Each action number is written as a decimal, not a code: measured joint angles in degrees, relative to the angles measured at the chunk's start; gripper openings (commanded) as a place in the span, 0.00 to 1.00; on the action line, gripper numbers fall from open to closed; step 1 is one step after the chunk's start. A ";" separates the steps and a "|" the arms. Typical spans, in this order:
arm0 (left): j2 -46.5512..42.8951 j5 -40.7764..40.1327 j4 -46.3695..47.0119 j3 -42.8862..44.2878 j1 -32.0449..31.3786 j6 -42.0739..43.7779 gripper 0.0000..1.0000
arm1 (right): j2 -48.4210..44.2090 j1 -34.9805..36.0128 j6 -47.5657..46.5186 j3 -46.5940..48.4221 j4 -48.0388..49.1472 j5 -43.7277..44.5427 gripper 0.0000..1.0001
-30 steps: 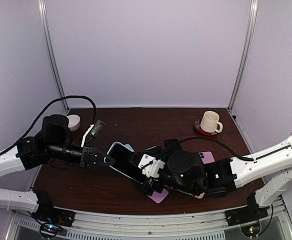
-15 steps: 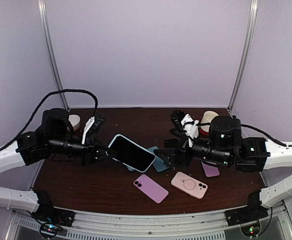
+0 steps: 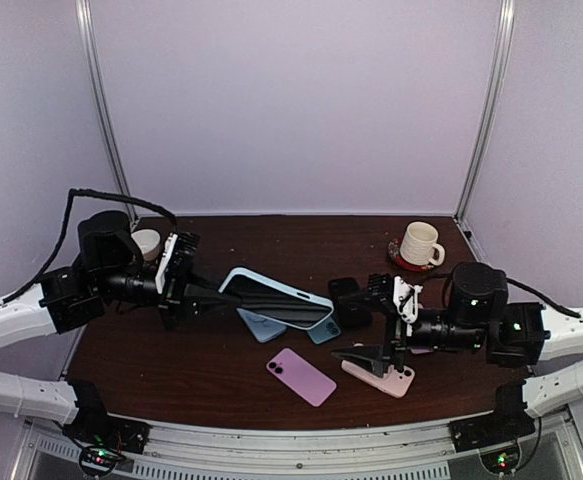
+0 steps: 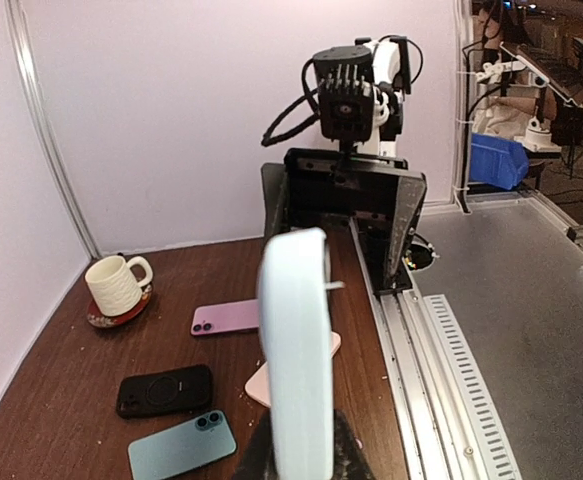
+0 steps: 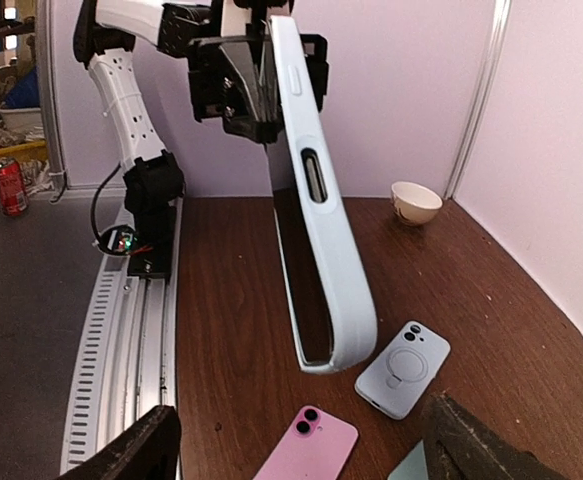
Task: Take the phone out of the phone case
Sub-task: Pass from the right arm to the left, then pass from the left arm to the right, then remove the phone from the phone case.
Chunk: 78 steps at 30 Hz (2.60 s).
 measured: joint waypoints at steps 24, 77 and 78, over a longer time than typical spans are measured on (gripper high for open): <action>3.19 8.92 25.99 -3.54 0.00 -9.44 0.00 | 9.44 0.00 -3.41 7.26 18.21 -12.61 0.23; 11.56 8.11 -9.88 2.86 -4.11 33.05 0.45 | 4.96 -2.49 -38.82 6.49 -14.25 -9.03 0.00; 11.65 7.91 -10.14 2.86 -4.37 33.48 0.45 | 5.01 -2.51 -38.91 6.54 -14.29 -9.05 0.00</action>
